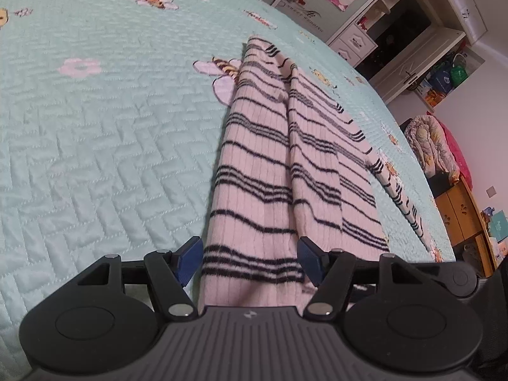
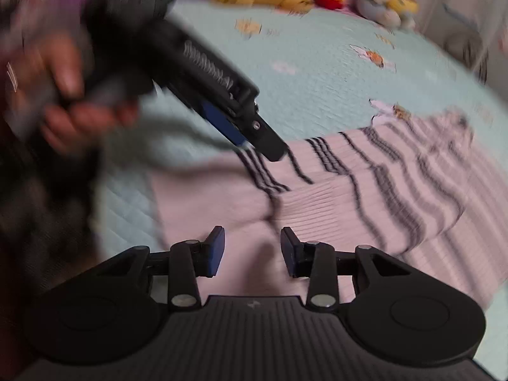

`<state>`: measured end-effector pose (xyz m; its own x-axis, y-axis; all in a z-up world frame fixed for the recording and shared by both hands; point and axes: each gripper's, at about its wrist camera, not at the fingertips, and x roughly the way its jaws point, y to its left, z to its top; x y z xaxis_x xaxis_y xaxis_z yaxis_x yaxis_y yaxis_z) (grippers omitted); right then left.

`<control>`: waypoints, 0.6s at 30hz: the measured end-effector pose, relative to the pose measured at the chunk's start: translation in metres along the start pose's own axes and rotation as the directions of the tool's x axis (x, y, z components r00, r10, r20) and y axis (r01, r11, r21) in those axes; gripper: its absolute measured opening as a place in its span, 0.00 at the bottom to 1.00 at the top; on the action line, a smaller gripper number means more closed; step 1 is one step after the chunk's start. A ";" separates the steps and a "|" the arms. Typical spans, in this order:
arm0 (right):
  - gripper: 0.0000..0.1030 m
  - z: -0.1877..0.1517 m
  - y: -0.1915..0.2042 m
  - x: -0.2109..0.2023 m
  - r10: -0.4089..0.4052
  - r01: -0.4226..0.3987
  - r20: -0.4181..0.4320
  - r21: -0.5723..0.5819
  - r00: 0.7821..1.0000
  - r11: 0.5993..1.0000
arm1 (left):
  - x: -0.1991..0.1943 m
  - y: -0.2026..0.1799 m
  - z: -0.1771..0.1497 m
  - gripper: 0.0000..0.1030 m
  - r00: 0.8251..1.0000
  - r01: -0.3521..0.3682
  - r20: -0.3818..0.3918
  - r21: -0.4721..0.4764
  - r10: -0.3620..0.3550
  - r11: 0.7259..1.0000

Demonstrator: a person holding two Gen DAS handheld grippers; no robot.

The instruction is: Fold clothes

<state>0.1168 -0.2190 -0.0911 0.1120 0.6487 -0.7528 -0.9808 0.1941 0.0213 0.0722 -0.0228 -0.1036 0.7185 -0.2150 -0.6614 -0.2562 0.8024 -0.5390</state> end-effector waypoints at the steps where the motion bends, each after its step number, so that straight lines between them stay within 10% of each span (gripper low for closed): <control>1: 0.38 -0.005 -0.013 -0.008 0.012 -0.016 0.043 0.102 0.999 0.995 | 0.001 -0.003 0.002 0.66 1.000 0.010 0.001 0.007 -0.010 1.000; 6: 0.39 -0.037 -0.080 -0.037 -0.042 -0.096 0.232 0.555 0.972 0.826 | 0.019 -0.029 0.007 0.65 0.998 0.053 -0.025 0.054 -0.052 0.997; 11: 0.39 -0.062 -0.109 -0.036 -0.080 -0.220 0.342 0.749 0.936 0.625 | 0.045 -0.044 0.001 0.23 0.995 0.040 -0.099 0.095 -0.031 0.995; 18: 0.39 -0.082 -0.111 -0.013 -0.084 -0.202 0.286 0.829 0.955 0.522 | 0.047 -0.049 0.001 0.27 0.996 0.028 -0.086 0.121 -0.017 0.992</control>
<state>0.2107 -0.3093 -0.1377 0.2352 0.8133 -0.5321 -0.4022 0.5798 0.7085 0.1191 -0.0712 -0.1076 0.6647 -0.2760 -0.6943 -0.1559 0.8576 -0.4901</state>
